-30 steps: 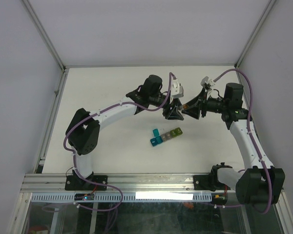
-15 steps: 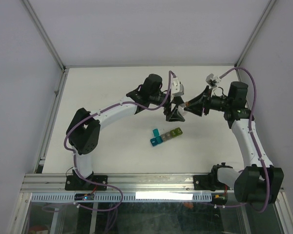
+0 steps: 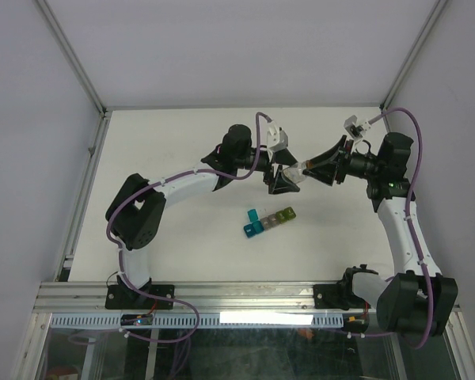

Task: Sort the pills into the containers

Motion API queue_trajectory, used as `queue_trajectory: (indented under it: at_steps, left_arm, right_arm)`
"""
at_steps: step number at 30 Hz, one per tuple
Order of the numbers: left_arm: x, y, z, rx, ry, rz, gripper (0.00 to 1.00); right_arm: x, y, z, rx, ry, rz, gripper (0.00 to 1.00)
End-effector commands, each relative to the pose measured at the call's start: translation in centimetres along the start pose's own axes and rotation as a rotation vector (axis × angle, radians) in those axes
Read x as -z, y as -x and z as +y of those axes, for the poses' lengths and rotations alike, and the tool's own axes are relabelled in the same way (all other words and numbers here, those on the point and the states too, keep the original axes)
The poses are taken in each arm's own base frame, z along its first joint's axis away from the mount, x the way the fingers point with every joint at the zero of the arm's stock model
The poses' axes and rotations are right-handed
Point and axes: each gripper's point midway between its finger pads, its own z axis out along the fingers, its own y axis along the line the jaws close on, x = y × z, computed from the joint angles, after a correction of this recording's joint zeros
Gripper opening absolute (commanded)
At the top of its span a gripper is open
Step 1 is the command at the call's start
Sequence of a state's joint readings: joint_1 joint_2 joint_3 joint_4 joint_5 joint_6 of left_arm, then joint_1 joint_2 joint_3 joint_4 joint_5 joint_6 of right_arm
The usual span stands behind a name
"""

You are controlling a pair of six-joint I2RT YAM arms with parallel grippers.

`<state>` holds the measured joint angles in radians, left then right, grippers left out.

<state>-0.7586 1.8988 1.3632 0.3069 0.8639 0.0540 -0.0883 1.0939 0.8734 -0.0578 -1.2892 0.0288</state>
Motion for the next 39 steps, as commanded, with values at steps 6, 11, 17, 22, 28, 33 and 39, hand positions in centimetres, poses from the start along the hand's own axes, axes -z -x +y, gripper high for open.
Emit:
queue_trajectory:
  at_steps: [6, 11, 17, 22, 28, 33, 39]
  left_arm:
    - [0.5, 5.8, -1.6, -0.077, -0.052, -0.143, 0.83]
    - [0.4, 5.7, -1.9, -0.075, -0.079, -0.137, 0.65]
    - [0.6, 5.3, -2.0, -0.068, -0.117, -0.114, 0.34]
    - [0.9, 5.0, -2.3, -0.056, -0.165, -0.097, 0.12]
    - [1.6, 4.0, -2.6, -0.036, -0.219, -0.049, 0.0]
    - [2.3, 3.0, -3.0, -0.059, -0.236, -0.009, 0.0]
    - [2.9, 2.2, -2.4, -0.082, -0.206, 0.007, 0.0]
  right_arm:
    - [0.2, 0.7, 0.4, 0.06, -0.001, -0.019, 0.04]
    - [0.2, 0.7, 0.4, 0.065, -0.003, -0.019, 0.04]
    - [0.2, 0.7, 0.5, 0.078, -0.001, -0.018, 0.04]
    - [0.2, 0.4, 0.6, 0.09, 0.01, -0.008, 0.04]
    - [-1.0, -1.0, 2.0, 0.245, 0.098, 0.096, 0.05]
    - [-1.5, -2.6, 2.8, 0.732, 0.228, 0.212, 0.09]
    - [-2.0, -2.1, 2.0, 0.769, 0.226, 0.236, 0.19]
